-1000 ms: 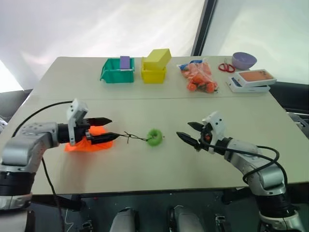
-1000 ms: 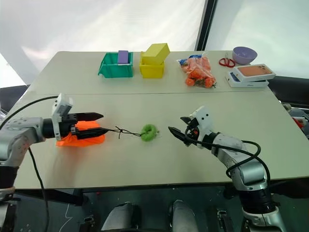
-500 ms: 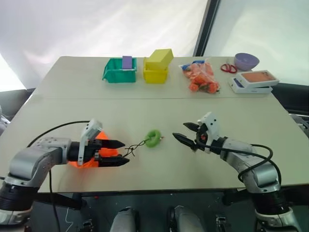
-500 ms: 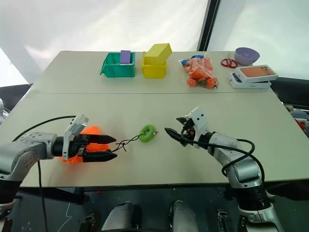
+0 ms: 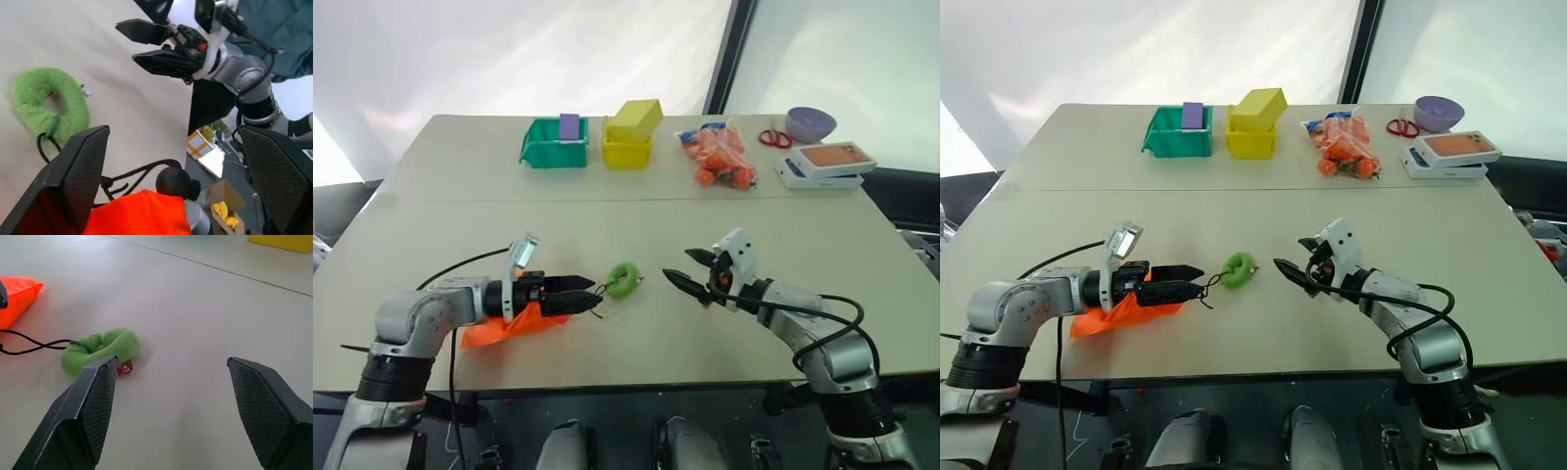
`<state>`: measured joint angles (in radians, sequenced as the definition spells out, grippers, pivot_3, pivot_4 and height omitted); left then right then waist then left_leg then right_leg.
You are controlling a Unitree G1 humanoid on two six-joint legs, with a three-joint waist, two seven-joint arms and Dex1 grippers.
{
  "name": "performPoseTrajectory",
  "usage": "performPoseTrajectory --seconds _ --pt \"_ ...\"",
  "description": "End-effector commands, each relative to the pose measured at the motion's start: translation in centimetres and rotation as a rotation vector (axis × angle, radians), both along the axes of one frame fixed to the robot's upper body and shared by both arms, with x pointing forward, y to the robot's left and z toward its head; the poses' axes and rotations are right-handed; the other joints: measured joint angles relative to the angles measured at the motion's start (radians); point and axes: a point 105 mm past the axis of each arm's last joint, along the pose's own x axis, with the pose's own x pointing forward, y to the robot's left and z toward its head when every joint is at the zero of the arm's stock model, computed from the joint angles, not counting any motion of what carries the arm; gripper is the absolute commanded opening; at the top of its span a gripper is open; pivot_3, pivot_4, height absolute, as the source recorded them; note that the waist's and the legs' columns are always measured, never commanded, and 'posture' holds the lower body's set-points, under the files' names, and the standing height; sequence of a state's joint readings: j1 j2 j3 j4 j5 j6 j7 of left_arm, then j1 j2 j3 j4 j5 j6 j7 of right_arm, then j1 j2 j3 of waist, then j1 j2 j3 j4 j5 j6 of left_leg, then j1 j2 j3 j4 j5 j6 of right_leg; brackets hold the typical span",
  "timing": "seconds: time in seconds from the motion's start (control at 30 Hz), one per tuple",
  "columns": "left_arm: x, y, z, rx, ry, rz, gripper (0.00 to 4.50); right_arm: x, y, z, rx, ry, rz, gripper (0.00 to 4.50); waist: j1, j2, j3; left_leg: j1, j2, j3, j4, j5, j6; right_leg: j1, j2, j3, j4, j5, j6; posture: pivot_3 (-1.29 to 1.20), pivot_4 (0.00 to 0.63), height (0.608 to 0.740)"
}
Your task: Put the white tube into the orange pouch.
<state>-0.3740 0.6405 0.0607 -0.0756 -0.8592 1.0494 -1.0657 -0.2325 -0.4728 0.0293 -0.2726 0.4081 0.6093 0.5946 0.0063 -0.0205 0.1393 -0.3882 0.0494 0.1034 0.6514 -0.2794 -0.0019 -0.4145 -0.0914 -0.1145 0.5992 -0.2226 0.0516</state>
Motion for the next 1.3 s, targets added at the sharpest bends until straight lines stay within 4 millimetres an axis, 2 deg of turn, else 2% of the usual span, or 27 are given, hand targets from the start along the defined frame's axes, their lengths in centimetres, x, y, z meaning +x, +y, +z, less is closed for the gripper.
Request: performPoseTrajectory --seconds 0.03,0.13,0.33,0.53,1.07,1.17,1.3 --pt "0.9 0.2 0.9 0.050 -0.131 0.022 4.50 -0.2 0.3 1.5 0.017 -0.061 0.009 3.66 0.000 0.000 0.000 0.000 0.000 0.000 0.000 0.000 0.000 0.000 0.000 0.000 0.000 0.000 0.000 0.00 0.150 0.740" --pt "2.4 0.4 0.2 0.155 -0.257 0.087 4.50 -0.3 0.5 1.4 0.020 -0.058 0.017 3.66 0.002 0.000 0.000 0.000 0.000 0.000 0.000 0.000 0.000 0.000 0.000 0.000 0.000 0.000 -0.001 0.00 0.150 0.740" --pt "2.5 1.0 0.4 0.279 -0.425 0.024 4.50 -0.4 1.0 1.3 0.022 -0.053 0.035 3.66 0.003 0.000 0.000 0.000 0.000 0.000 0.000 0.000 0.000 0.000 0.000 0.000 0.000 -0.001 -0.002 0.00 0.150 0.740" --pt "2.2 1.5 0.7 0.299 -0.440 -0.011 4.50 -0.7 1.4 0.9 0.011 -0.047 0.061 3.66 0.003 0.000 0.000 0.000 0.000 0.000 -0.001 0.000 0.000 -0.001 0.000 0.000 0.000 -0.001 -0.002 0.00 0.150 0.740" --pt "1.9 1.0 -0.2 0.312 -0.431 -0.024 4.50 -1.3 2.7 0.6 -0.005 -0.042 0.119 3.66 0.003 0.000 0.000 0.000 0.000 0.000 -0.001 0.000 0.000 -0.001 0.000 0.000 0.000 -0.001 -0.001 0.00 0.150 0.740" --pt "1.7 0.9 -0.1 0.293 -0.420 -0.033 3.73 -1.3 2.8 0.6 -0.005 -0.042 0.120 3.72 0.003 0.000 0.000 0.000 0.000 0.000 -0.001 0.000 0.000 -0.001 0.000 0.000 0.000 -0.001 -0.001 0.00 0.150 0.740" --pt "1.7 1.1 -0.3 0.320 -0.421 -0.032 1.73 -1.4 2.8 0.6 -0.005 -0.042 0.121 3.72 0.003 0.000 0.000 0.000 0.000 0.000 -0.001 0.000 0.000 -0.001 0.000 0.000 0.000 -0.001 -0.001 0.00 0.150 0.740"
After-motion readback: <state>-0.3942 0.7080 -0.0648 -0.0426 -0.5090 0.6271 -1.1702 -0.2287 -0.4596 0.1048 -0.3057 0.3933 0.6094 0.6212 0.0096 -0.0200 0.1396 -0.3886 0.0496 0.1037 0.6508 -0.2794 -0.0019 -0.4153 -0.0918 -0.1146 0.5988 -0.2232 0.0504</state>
